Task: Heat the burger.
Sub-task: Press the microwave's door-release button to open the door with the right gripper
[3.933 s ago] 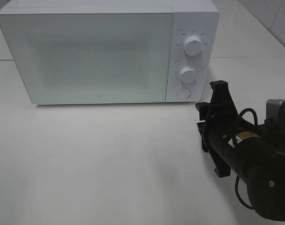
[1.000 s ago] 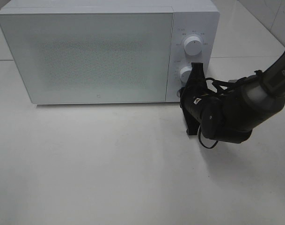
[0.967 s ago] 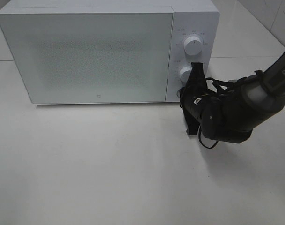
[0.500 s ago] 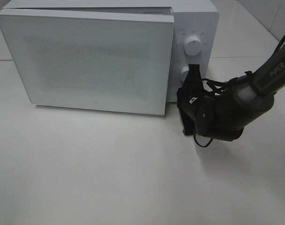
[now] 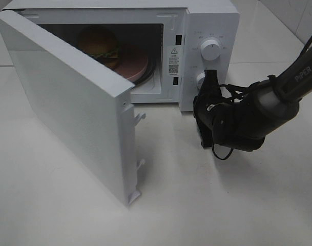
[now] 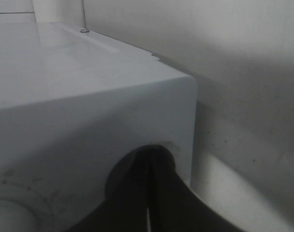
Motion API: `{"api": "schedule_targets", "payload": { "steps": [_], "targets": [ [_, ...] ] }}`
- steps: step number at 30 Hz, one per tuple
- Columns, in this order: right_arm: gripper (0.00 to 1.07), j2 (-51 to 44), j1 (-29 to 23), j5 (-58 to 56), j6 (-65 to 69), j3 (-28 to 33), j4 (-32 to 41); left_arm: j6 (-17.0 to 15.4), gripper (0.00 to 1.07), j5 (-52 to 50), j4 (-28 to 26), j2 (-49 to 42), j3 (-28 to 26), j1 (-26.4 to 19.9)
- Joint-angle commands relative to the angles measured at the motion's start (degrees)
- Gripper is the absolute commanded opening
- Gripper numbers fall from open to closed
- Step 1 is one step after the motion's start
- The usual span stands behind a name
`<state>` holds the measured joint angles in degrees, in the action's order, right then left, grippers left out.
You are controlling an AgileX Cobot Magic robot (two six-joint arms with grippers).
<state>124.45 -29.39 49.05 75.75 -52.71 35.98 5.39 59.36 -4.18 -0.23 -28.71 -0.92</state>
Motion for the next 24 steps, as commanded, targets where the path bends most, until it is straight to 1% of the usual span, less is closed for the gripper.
{"api": "schedule_targets", "payload": {
  "steps": [1, 3, 6, 7, 9, 11, 14, 18, 24],
  "targets": [
    [0.00, -1.4, 2.5, 11.8, -1.4, -3.3, -4.0, 0.0, 0.98, -0.4, -0.3, -1.4, 0.1, -0.1],
    [0.00, -2.9, 2.5, 7.6, -1.1, -1.0, -4.4, 0.0, 0.98, -0.4, -0.3, -1.4, 0.1, -0.1],
    [0.00, -3.2, 2.5, 6.3, -1.0, -0.5, -4.4, 0.0, 0.98, -0.4, -0.3, -1.4, 0.1, -0.1],
    [0.00, -3.8, 2.5, 4.1, -1.0, 0.6, -4.3, 0.0, 0.98, -0.4, -0.3, -1.4, 0.1, -0.1],
    [0.00, -4.2, 2.4, 3.3, -1.0, 1.2, -4.3, 0.0, 0.98, -0.4, -0.3, -1.4, 0.1, -0.1],
    [0.00, -5.1, 1.7, 0.6, -1.1, 3.4, -3.8, 0.0, 0.98, -0.4, -0.3, -1.4, 0.1, -0.1],
    [0.00, -5.8, 1.1, -2.7, -1.3, 4.7, -3.7, 0.0, 0.98, -0.4, -0.3, -1.4, 0.1, -0.1],
    [0.00, -6.6, 1.1, -4.6, -1.5, 5.8, -4.0, 0.0, 0.98, -0.4, -0.3, -1.4, 0.1, -0.1],
    [0.00, -10.3, 1.1, -7.0, -2.3, 8.7, -6.1, 0.0, 0.98, -0.4, -0.3, -1.4, 0.1, -0.1]
  ]
}}
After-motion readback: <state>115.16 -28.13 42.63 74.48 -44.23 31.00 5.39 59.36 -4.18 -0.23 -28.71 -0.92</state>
